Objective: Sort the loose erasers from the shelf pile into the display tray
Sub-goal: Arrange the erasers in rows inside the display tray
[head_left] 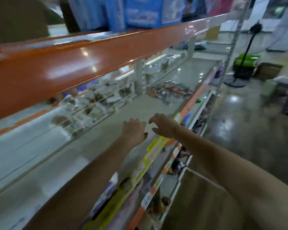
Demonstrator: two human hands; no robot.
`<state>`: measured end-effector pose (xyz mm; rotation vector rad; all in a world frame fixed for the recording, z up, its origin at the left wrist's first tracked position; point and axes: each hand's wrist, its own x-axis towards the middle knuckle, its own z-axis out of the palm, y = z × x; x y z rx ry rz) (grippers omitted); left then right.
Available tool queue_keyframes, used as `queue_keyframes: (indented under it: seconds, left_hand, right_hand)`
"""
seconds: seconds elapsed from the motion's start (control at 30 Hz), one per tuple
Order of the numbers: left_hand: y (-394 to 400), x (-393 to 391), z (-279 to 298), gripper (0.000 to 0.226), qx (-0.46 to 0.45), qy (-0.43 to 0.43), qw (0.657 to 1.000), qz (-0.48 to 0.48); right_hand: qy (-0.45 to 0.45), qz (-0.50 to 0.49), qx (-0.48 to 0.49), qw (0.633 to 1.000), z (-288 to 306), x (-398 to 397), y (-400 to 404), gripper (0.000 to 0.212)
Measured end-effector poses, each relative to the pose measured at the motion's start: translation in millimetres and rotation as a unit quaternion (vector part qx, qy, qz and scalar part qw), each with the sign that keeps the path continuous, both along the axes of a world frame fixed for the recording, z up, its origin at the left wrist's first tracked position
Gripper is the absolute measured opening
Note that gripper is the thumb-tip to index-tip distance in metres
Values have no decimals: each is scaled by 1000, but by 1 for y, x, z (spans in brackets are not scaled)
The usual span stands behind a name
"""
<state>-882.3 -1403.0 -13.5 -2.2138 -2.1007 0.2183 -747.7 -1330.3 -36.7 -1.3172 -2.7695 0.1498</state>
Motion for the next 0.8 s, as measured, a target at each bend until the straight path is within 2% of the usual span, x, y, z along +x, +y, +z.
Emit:
queue_keyframes:
  seconds: [0.17, 0.33, 0.63, 0.73, 0.8]
  left_hand:
    - [96, 72, -8, 42, -4, -41, 999, -6]
    - [171, 110, -14, 39, -23, -68, 997, -14]
    - [301, 118, -8, 34, 48, -77, 996, -16]
    - [337, 112, -7, 38, 52, -111, 992, -15]
    - [362, 105, -12, 39, 66, -133, 989, -11]
  right_hand:
    - [-46, -72, 15, 996, -6, 74, 83, 41]
    - [-50, -110, -10, 993, -12, 122, 146, 40]
    - [-27, -104, 41, 993, -17, 148, 271, 32]
    - [31, -130, -7, 991, -8, 148, 307, 29]
    - [26, -136, 15, 990, -4, 147, 333, 27]
